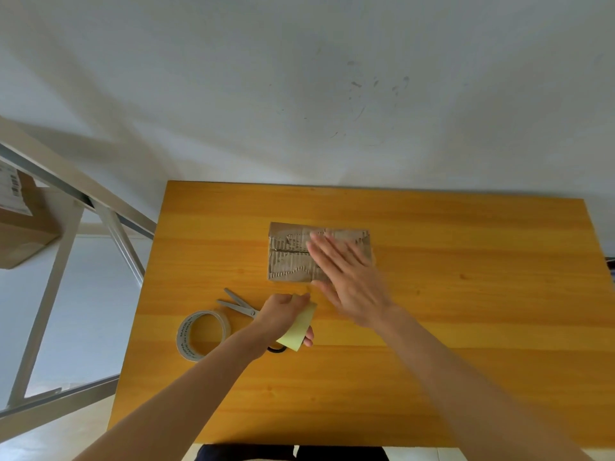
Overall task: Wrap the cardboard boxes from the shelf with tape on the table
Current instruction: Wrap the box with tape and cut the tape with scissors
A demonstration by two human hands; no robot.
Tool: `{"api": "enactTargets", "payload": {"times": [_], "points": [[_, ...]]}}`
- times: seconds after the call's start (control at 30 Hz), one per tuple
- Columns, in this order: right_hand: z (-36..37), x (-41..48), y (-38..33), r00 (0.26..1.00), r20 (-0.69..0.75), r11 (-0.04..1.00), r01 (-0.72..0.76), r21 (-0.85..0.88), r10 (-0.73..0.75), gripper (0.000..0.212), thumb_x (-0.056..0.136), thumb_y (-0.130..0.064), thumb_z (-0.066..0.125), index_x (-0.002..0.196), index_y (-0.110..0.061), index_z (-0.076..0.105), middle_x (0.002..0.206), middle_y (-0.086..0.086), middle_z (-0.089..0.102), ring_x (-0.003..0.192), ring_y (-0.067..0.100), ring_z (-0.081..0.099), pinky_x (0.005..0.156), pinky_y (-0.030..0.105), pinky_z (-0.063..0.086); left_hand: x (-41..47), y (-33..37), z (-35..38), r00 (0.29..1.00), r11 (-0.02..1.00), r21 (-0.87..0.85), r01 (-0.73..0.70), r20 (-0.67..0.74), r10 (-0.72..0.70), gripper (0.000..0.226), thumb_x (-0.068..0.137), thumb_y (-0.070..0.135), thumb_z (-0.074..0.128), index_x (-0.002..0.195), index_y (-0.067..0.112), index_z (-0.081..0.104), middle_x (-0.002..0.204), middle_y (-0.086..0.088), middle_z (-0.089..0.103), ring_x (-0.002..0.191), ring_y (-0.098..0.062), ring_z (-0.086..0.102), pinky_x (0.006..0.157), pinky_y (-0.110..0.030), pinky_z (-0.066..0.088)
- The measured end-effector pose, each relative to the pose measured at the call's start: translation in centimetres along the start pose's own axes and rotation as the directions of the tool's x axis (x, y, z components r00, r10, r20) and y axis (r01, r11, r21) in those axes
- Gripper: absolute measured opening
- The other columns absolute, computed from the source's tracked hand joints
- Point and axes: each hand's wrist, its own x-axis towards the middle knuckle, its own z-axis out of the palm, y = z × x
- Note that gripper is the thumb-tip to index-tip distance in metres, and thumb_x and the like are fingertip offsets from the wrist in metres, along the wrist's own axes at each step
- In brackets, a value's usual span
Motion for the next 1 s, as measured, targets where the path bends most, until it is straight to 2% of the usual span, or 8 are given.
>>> {"api": "enactTargets", "payload": {"times": [0.1, 0.27, 0.47, 0.7, 0.8, 0.9, 0.93, 1.0], "points": [[0.7, -1.2, -0.4, 0.989, 0.111, 0.992, 0.102, -0.076, -0.093, 0.067, 0.101, -0.053, 0.025, 0.153, -0.014, 0.010, 0.160, 0.001, 0.008, 0.147, 0.017, 0.006, 0.119, 0.041, 0.013, 0.1, -0.2, -0.1, 1.000, 1.000, 0.006, -0.015, -0.011, 0.015, 0.039, 0.098, 0.034, 0.048, 0.107, -0.003, 0.054, 0.065, -0.019, 0.068, 0.056, -0.029, 0.064, 0.056, -0.031, 0.054], [0.8, -1.1, -0.3, 0.984, 0.170, 0.995, 0.066, -0.080, -0.052, 0.069, 0.099, -0.057, 0.020, 0.153, -0.015, 0.009, 0.160, -0.001, 0.009, 0.147, 0.015, 0.007, 0.118, 0.039, 0.013, -0.2, -0.2, 0.0, 1.000, 0.999, 0.034, -0.030, 0.004, 0.030, 0.036, 0.099, 0.033, 0.046, 0.102, -0.003, 0.053, 0.061, -0.016, 0.067, 0.053, -0.028, 0.064, 0.057, -0.031, 0.053], [0.2, -0.6, -0.5, 0.973, 0.163, 0.985, -0.155, -0.075, 0.165, 0.073, 0.097, -0.061, 0.014, 0.153, -0.014, 0.010, 0.160, 0.000, 0.005, 0.147, 0.014, 0.004, 0.120, 0.039, 0.010, -0.7, 0.1, -0.2, 0.999, 0.998, 0.049, -0.049, 0.020, 0.048, 0.033, 0.099, 0.031, 0.045, 0.091, -0.001, 0.052, 0.060, -0.016, 0.066, 0.052, -0.028, 0.064, 0.055, -0.030, 0.053], [0.6, -0.3, -1.7, 0.914, 0.162, 0.928, -0.365, -0.074, 0.372, 0.077, 0.091, -0.066, -0.003, 0.150, -0.017, -0.014, 0.157, -0.004, -0.019, 0.144, 0.011, -0.019, 0.120, 0.037, -0.005, -0.7, 1.2, -1.5, 0.996, 0.972, 0.215, -0.093, 0.015, 0.092, 0.033, 0.099, 0.027, 0.046, 0.084, -0.002, 0.053, 0.058, -0.014, 0.066, 0.047, -0.026, 0.063, 0.052, -0.030, 0.054], [0.7, 0.0, -2.4, 0.862, 0.158, 0.875, -0.483, -0.031, 0.481, 0.081, 0.090, -0.069, -0.004, 0.149, -0.015, -0.019, 0.156, -0.002, -0.026, 0.143, 0.013, -0.023, 0.119, 0.037, -0.007, -0.7, 1.9, -2.6, 0.994, 0.961, 0.257, -0.101, -0.009, 0.107, 0.030, 0.096, 0.025, 0.052, 0.084, -0.002, 0.053, 0.059, -0.016, 0.066, 0.047, -0.028, 0.063, 0.051, -0.032, 0.054], [0.9, 0.6, -3.8, 0.793, 0.146, 0.799, -0.600, 0.020, 0.592, 0.081, 0.090, -0.068, -0.003, 0.148, -0.015, -0.020, 0.155, -0.001, -0.026, 0.143, 0.014, -0.024, 0.118, 0.036, -0.009, -0.8, 3.1, -3.5, 0.986, 0.942, 0.302, -0.149, -0.032, 0.166, 0.018, 0.094, 0.019, 0.056, 0.084, 0.009, 0.046, 0.061, -0.012, 0.065, 0.045, -0.024, 0.062, 0.042, -0.029, 0.049], [1.0, 0.8, -4.3, 0.775, 0.136, 0.777, -0.627, 0.044, 0.618, 0.081, 0.090, -0.067, -0.001, 0.149, -0.014, -0.019, 0.155, 0.000, -0.025, 0.143, 0.014, -0.023, 0.118, 0.036, -0.011, -0.7, 3.5, -4.0, 0.981, 0.924, 0.348, -0.159, -0.053, 0.189, 0.018, 0.093, 0.018, 0.059, 0.085, 0.010, 0.044, 0.068, -0.010, 0.064, 0.048, -0.021, 0.063, 0.042, -0.028, 0.048], [1.4, 1.0, -5.3, 0.750, 0.100, 0.743, -0.662, 0.100, 0.654, 0.080, 0.091, -0.065, 0.001, 0.150, -0.013, -0.014, 0.157, 0.001, -0.020, 0.144, 0.014, -0.019, 0.117, 0.035, -0.011, 0.1, 4.2, -5.4, 0.958, 0.814, 0.556, -0.168, -0.104, 0.269, 0.025, 0.087, 0.027, 0.066, 0.091, 0.010, 0.049, 0.087, -0.004, 0.059, 0.070, -0.017, 0.059, 0.055, -0.024, 0.044]]}}
